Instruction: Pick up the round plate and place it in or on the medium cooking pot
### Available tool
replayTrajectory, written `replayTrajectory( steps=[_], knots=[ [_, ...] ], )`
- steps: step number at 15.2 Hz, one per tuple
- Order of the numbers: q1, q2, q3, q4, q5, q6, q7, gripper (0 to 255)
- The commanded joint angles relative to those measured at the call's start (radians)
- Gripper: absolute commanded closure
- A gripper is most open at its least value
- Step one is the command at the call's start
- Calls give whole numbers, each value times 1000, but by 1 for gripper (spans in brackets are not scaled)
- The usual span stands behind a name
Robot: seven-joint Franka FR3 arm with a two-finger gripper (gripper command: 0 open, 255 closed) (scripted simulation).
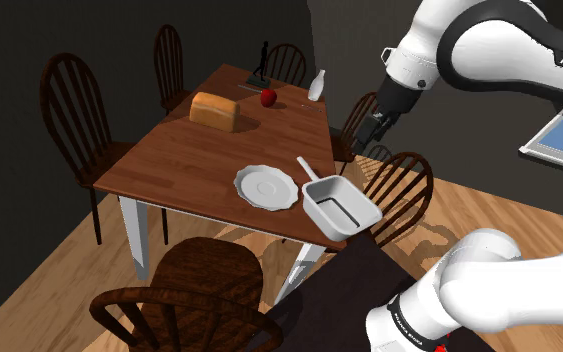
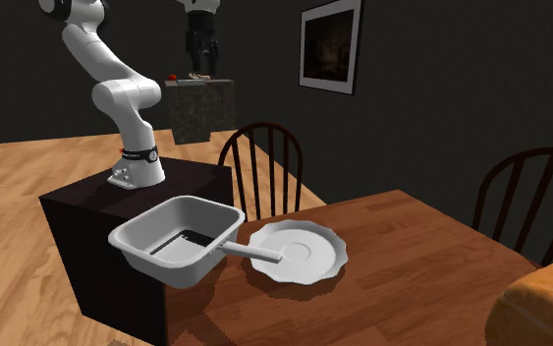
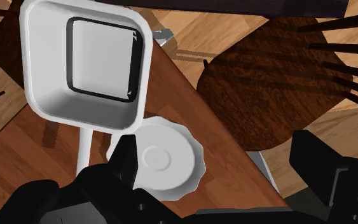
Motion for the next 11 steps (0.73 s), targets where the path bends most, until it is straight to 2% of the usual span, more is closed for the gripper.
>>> replayTrajectory(
  steps=[1, 11],
  knots=[
    [0, 0, 0, 0, 0, 0, 0, 0],
    [-13, 244, 121, -119, -94, 374, 123, 0]
  ],
)
